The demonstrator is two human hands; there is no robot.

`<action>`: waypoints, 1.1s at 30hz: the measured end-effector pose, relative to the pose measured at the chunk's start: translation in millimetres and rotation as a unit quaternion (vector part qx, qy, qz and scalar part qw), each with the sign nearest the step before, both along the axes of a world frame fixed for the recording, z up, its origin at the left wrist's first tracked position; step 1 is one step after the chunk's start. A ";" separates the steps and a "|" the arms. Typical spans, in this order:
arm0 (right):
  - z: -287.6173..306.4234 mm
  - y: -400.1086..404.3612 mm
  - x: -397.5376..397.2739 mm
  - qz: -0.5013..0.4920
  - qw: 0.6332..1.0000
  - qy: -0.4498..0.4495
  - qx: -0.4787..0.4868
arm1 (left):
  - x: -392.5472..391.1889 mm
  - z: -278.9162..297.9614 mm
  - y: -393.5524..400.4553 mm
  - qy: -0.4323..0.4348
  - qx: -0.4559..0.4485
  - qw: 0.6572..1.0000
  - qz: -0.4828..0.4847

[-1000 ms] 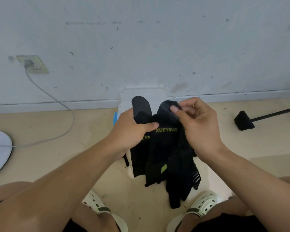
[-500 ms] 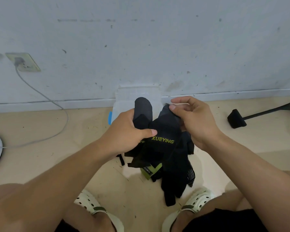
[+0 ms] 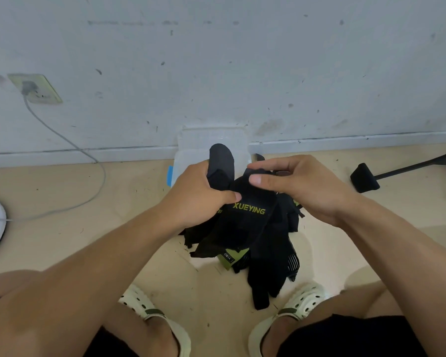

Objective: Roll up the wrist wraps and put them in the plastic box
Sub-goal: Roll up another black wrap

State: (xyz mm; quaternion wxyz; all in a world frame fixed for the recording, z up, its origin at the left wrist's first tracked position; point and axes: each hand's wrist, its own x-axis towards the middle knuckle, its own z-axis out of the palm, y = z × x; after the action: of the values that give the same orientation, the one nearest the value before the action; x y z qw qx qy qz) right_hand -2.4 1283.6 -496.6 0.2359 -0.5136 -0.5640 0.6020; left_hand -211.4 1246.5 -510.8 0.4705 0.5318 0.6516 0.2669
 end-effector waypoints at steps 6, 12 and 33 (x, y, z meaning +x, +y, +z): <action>-4.9 -2.0 3.7 0.007 0.999 -0.012 -0.046 | 3.3 -1.3 -0.8 0.007 0.002 1.000 -0.006; -8.3 -3.3 2.2 -0.007 0.999 0.003 -0.050 | 4.3 -2.4 -0.8 0.004 0.006 1.000 -0.004; -16.0 -1.3 -1.5 0.040 0.999 0.028 -0.022 | 5.5 -4.6 -3.1 -0.049 -0.005 0.999 0.022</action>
State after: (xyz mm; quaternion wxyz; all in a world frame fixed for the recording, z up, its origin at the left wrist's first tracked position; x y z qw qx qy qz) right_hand -3.9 1282.3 -512.6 0.2162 -0.4786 -0.5634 0.6378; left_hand -205.9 1243.4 -515.4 0.4989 0.5010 0.6406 0.2995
